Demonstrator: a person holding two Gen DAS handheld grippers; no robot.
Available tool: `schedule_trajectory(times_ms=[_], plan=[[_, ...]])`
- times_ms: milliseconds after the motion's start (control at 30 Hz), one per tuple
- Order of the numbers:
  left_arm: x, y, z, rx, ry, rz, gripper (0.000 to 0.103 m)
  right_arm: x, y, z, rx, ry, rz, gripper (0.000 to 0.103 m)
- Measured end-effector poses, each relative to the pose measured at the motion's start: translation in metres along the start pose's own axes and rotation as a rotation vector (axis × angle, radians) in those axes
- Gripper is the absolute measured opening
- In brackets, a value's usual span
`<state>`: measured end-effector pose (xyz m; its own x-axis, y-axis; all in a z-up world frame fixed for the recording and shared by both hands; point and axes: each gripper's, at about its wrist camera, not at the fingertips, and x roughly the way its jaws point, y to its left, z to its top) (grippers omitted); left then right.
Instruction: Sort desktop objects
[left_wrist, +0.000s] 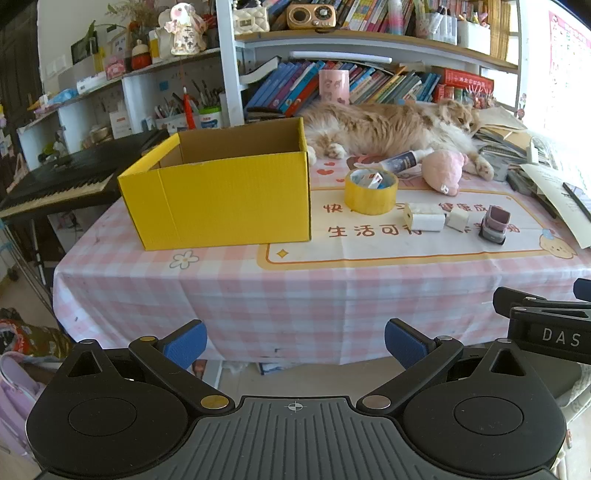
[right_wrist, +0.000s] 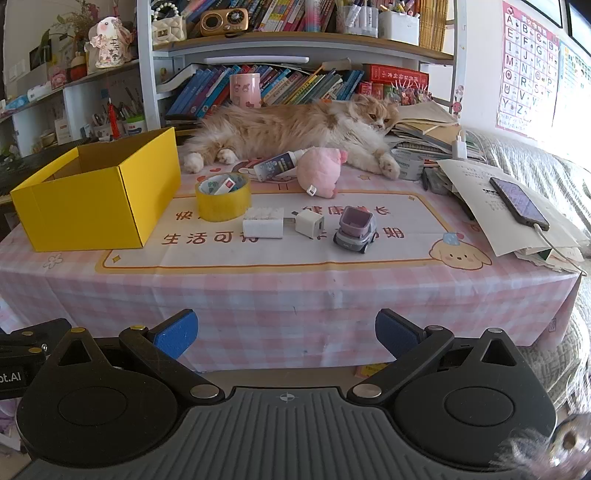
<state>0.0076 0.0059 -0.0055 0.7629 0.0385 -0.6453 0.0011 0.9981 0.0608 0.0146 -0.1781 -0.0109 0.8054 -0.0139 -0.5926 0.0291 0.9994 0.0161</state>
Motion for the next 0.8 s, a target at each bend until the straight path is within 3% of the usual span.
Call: schedule_trajectory(times_ms=[800], plan=[[0.0033,0.0009,0.0046,0.0,0.005,-0.003,0.103,0.0014,0.0018,0.0018,-0.003,0.002,-0.002,0.103]])
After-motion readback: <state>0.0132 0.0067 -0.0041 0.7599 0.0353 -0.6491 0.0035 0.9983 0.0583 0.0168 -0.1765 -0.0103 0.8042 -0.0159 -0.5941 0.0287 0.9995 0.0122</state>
